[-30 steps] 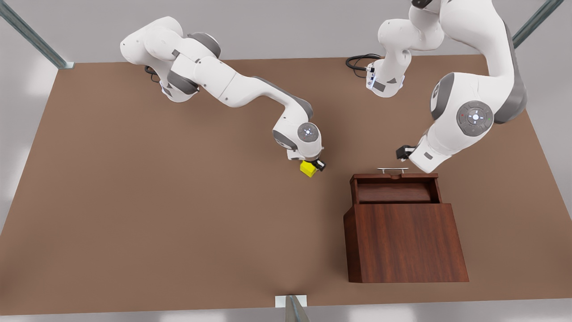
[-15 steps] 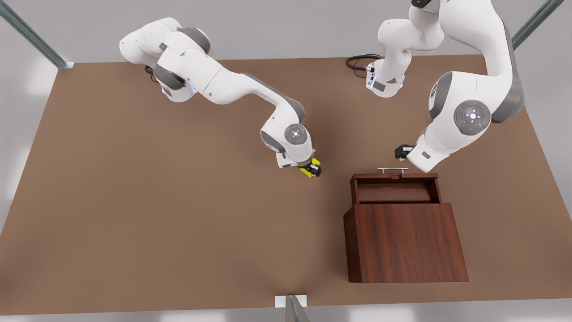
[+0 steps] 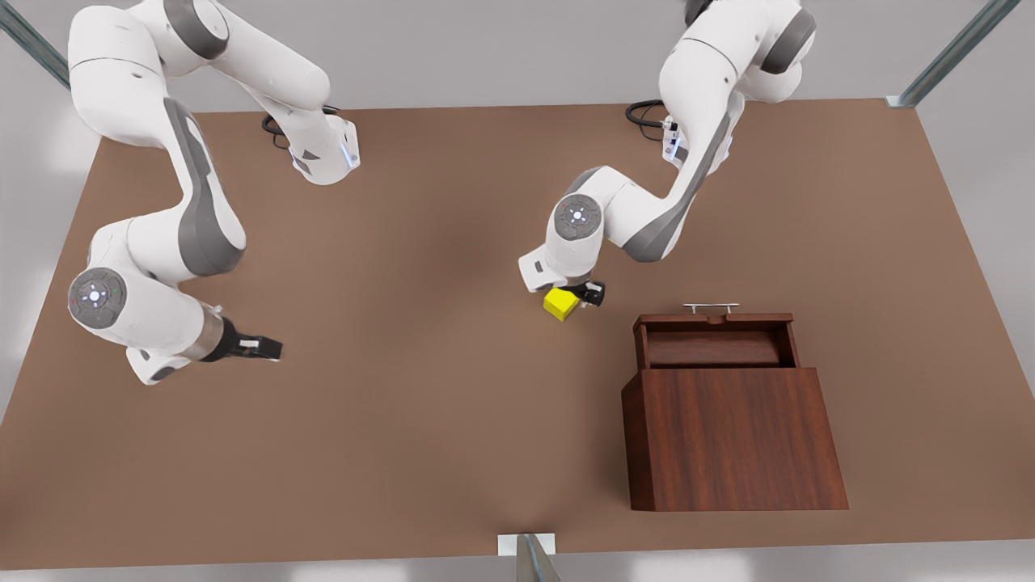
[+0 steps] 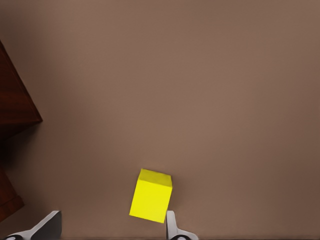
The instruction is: Open the drawer with left arm, place the square in the middle with right arm, and place the square in the drawer with left arm
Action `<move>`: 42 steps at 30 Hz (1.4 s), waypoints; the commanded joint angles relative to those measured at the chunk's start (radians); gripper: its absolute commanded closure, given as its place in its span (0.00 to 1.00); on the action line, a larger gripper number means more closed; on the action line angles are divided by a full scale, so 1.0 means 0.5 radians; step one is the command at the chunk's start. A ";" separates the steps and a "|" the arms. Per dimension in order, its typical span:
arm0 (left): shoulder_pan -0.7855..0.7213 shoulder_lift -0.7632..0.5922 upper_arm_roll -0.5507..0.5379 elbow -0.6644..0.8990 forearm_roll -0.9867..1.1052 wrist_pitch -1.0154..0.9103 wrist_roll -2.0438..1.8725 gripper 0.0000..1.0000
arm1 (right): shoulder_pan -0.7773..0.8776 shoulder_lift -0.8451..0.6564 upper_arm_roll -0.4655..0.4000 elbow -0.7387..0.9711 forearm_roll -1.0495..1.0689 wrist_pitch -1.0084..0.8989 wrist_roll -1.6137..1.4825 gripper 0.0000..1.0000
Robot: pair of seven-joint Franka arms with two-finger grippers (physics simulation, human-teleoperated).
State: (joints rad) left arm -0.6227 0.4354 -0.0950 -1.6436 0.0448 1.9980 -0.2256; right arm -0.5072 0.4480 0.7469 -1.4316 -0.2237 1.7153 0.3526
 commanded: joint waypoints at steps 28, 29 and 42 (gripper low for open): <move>-0.077 0.280 0.003 -0.468 -0.001 0.667 0.065 0.00 | 1.220 -0.611 -1.580 -0.346 0.441 0.073 -0.539 0.00; -0.077 0.280 0.003 -0.480 -0.001 0.673 0.065 0.00 | 1.220 -0.611 -1.580 -0.346 0.441 0.073 -0.539 0.00; -0.077 0.372 0.006 -0.480 -0.001 0.769 0.065 0.50 | 1.220 -0.601 -1.580 -0.343 0.441 0.073 -0.536 0.00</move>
State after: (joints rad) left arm -0.6613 0.6211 -0.0921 -1.8837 0.0613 2.3812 -0.1971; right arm 0.1024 0.1473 -0.0429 -1.6030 -0.0031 1.7518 0.0856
